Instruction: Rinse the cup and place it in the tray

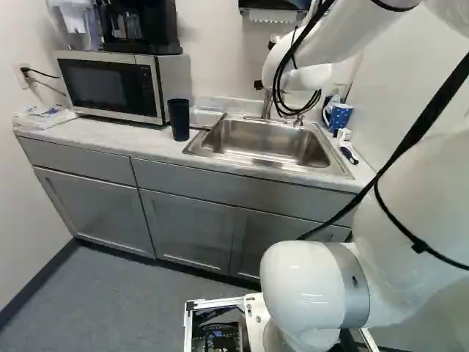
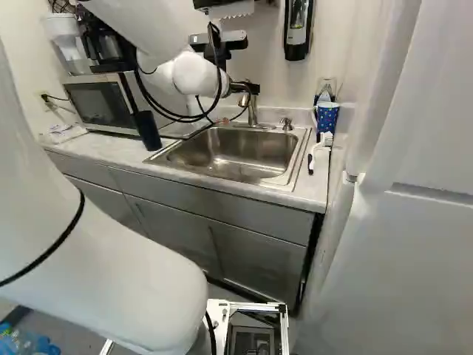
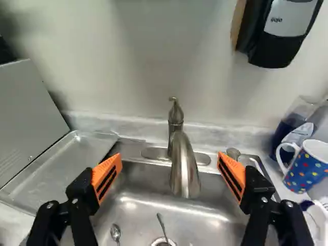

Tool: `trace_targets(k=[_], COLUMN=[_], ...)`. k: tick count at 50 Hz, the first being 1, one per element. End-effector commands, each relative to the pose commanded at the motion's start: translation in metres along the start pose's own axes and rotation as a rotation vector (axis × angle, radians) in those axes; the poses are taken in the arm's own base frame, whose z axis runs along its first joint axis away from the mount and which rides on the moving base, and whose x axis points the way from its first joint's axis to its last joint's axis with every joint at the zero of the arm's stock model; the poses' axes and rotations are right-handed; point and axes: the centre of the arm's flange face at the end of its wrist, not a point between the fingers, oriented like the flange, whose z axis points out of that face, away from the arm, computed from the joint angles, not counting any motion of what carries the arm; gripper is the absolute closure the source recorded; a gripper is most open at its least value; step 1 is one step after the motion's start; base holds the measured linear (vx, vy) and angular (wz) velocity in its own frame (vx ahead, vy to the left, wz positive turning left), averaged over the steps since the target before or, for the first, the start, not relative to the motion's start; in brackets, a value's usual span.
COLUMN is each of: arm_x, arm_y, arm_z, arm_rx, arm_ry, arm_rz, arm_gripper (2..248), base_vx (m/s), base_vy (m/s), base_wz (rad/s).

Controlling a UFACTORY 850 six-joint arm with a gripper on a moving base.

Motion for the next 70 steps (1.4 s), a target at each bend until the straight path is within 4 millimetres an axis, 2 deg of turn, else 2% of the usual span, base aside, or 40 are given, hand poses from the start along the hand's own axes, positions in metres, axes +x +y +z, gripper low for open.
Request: trace_targets(k=[10, 50, 70], arm_x=[-0.012, -0.048, -0.049], arm_y=[0.007, 0.006, 0.006], arm_z=[-0.01, -0.021, -0.021], arm_rx=[-0.014, -0.013, -0.013], arm_ry=[-0.094, -0.513, -0.517], arm_rz=[0.005, 0.008, 0.008], arm_gripper=[3, 3, 3], base_vx=[0.0, 0.0, 0.0], base_vy=[0.0, 0.0, 0.0], base_wz=[0.0, 0.0, 0.0])
